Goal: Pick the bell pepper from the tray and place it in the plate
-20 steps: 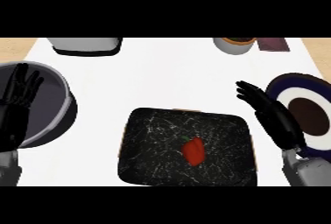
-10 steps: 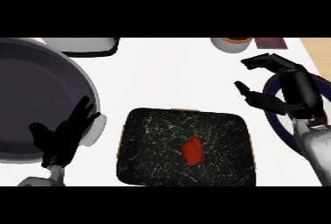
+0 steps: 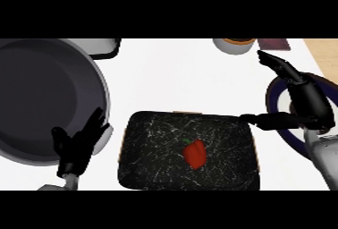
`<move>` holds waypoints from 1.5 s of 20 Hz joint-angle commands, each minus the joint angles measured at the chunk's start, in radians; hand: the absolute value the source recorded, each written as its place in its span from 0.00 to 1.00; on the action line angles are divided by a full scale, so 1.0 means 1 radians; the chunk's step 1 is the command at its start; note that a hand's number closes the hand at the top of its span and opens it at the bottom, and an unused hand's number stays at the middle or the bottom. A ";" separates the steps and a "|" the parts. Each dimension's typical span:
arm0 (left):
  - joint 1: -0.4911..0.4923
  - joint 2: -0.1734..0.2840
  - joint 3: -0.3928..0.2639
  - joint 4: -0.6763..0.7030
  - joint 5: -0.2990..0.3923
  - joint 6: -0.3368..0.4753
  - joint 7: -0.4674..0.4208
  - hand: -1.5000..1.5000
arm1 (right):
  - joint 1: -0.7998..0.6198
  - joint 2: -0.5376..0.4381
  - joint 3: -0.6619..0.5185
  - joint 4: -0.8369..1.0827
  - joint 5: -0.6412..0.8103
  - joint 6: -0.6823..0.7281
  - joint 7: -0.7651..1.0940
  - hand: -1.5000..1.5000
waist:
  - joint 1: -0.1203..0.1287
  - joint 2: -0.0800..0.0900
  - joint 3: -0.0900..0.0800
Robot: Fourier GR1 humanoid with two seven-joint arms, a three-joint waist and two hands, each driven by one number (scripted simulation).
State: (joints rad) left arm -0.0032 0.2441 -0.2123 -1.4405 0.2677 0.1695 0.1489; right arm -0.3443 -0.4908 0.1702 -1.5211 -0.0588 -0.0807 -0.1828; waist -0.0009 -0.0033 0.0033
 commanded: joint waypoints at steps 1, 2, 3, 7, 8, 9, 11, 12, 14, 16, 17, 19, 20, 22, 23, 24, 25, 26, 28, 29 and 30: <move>0.006 -0.012 -0.015 0.000 -0.013 0.022 0.051 0.50 | -0.028 -0.102 0.078 -0.039 0.099 0.079 0.119 0.00 | 0.001 0.000 -0.005; -0.019 -0.009 -0.002 0.027 -0.010 0.024 0.063 0.50 | 0.013 -0.133 0.114 -0.093 0.098 0.130 0.150 0.00 | -0.014 -0.002 -0.005; -0.001 -0.021 -0.026 -0.025 -0.010 0.029 0.079 0.50 | -0.060 -0.173 0.114 -0.072 0.097 0.186 0.204 0.00 | 0.005 -0.002 -0.005; -0.030 -0.028 -0.012 0.021 -0.014 0.022 0.068 0.50 | -0.088 -0.172 0.226 -0.162 0.173 0.248 0.359 0.00 | 0.001 0.001 -0.006; 0.039 0.032 0.011 -0.013 0.000 -0.027 0.044 0.50 | -0.045 -0.194 0.214 -0.207 0.173 0.258 0.378 0.00 | 0.001 -0.002 -0.005; -0.006 -0.029 -0.009 0.043 -0.025 0.017 0.043 0.50 | -0.030 -0.140 0.275 -0.251 0.233 0.215 0.422 0.00 | -0.006 0.000 -0.005; 0.010 0.006 0.029 -0.004 0.000 -0.005 0.047 0.50 | -0.096 -0.157 0.266 -0.297 0.219 0.283 0.563 0.00 | 0.002 -0.001 -0.005; 0.008 -0.037 -0.019 0.000 -0.044 0.037 0.057 0.50 | -0.073 -0.117 0.310 -0.278 0.280 0.254 0.567 0.00 | 0.002 0.001 -0.004; 0.043 0.021 0.021 -0.021 0.000 -0.037 0.051 0.50 | -0.118 -0.066 0.353 -0.312 0.312 0.274 0.686 0.00 | 0.008 0.001 -0.004; 0.008 -0.012 0.029 0.013 -0.011 -0.038 0.039 0.50 | -0.113 -0.014 0.334 -0.312 0.331 0.309 0.703 0.00 | 0.004 0.002 -0.004; 0.056 -0.040 -0.009 -0.028 -0.048 0.009 0.031 0.50 | -0.052 -0.046 0.359 -0.345 0.356 0.318 0.687 0.00 | 0.002 0.001 -0.004; -0.023 -0.070 0.001 0.018 -0.057 0.021 0.061 0.50 | -0.050 0.046 0.400 -0.301 0.457 0.271 0.692 0.00 | 0.002 0.003 -0.004; 0.036 -0.027 0.014 0.019 -0.042 -0.024 0.035 0.50 | -0.067 0.062 0.437 -0.306 0.492 0.272 0.749 0.00 | 0.005 0.003 -0.004; -0.014 -0.044 0.032 0.032 -0.046 -0.020 0.059 0.50 | -0.002 0.063 0.428 -0.329 0.525 0.293 0.736 0.00 | 0.000 0.002 -0.003; 0.008 -0.042 0.032 -0.012 -0.049 -0.016 0.071 0.50 | -0.047 0.070 0.379 -0.256 0.502 0.344 0.720 0.00 | 0.004 0.003 -0.003; -0.022 -0.034 0.051 0.069 -0.048 -0.050 0.023 0.50 | -0.066 0.128 0.412 -0.262 0.510 0.352 0.792 0.00 | 0.003 0.003 -0.004; 0.019 -0.051 0.029 0.008 -0.065 -0.017 0.053 0.50 | -0.008 0.120 0.430 -0.311 0.524 0.359 0.789 0.00 | 0.002 0.002 -0.003; 0.007 -0.021 0.059 -0.006 -0.044 -0.044 0.075 0.50 | -0.003 0.127 0.410 -0.249 0.513 0.364 0.734 0.00 | 0.004 0.003 -0.003; 0.115 -0.032 0.017 -0.050 -0.062 -0.061 0.027 0.50 | -0.014 0.171 0.424 -0.197 0.542 0.359 0.725 0.00 | 0.009 0.003 -0.003; -0.002 -0.060 0.077 0.130 -0.041 -0.089 -0.046 0.50 | 0.026 0.158 0.424 -0.230 0.561 0.364 0.723 0.00 | 0.000 0.004 -0.004; -0.047 -0.095 0.037 0.070 -0.076 -0.020 0.053 0.50 | 0.043 0.210 0.477 -0.262 0.589 0.348 0.761 0.00 | -0.002 0.003 -0.003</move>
State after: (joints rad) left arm 0.0020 0.1910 -0.1728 -1.4296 0.2134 0.1262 0.1766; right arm -0.3490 -0.3491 0.5933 -1.7673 0.4735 0.2678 0.5500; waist 0.0020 -0.0034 0.0032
